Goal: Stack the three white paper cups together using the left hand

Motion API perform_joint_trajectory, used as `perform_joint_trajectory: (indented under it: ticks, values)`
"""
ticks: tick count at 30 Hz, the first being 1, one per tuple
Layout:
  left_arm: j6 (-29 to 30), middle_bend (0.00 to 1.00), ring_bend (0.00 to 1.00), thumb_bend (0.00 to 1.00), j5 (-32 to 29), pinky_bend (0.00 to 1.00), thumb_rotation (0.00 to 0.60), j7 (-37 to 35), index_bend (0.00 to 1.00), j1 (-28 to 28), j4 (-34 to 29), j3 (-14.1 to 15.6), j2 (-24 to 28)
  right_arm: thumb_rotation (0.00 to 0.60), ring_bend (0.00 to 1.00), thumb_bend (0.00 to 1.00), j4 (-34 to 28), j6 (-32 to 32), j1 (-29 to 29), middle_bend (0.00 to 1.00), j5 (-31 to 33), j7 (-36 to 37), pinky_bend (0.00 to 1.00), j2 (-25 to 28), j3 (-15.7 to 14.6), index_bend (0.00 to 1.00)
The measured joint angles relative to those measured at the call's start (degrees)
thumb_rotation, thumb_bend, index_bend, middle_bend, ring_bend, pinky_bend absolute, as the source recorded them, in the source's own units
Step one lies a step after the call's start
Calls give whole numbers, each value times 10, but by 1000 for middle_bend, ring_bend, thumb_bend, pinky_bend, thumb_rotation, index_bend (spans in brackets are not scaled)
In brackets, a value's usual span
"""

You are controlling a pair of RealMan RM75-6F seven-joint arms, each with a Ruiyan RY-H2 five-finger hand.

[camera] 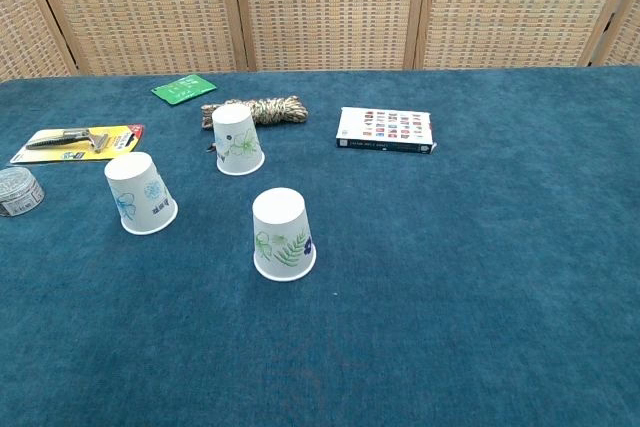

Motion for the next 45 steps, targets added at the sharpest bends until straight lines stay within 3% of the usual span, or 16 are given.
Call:
perform_joint_trajectory:
  ticks: [7,14,20,26,30,34,39,45]
  values:
    - [3,0,0,223,16,0,600,-2,0,-2,4,5,-2,600,0,0,-4,-4,0,0,2,-1,0,3,-1,0]
    - [-4,0,0,222,74,0,600,-2,0,-30,7,10,-7,600,0,0,-3,-7,1,0,10,3,0,5,4,0]
    - [-75,0,0,222,130,2,600,26,0,-102,-8,9,-8,600,0,0,-1,-14,4,0,18,9,0,7,8,0]
    - [-184,0,0,222,164,58,600,62,0,-191,-32,-5,-29,600,0,0,3,-14,6,0,23,13,0,7,12,0]
    - [-283,0,23,222,141,97,600,100,0,-258,-42,-28,-79,600,0,0,8,-21,7,0,32,17,0,6,14,0]
    - [-343,13,80,222,92,132,600,138,4,-305,-36,-53,-139,600,0,0,11,-27,8,0,38,21,0,6,16,0]
    - [-378,98,123,224,38,172,600,193,29,-342,-14,-79,-197,600,0,0,13,-29,9,0,41,24,0,6,15,0]
    - [-404,239,217,225,-20,210,600,233,138,-374,10,-98,-239,600,0,0,17,-34,10,0,53,25,0,5,20,0]
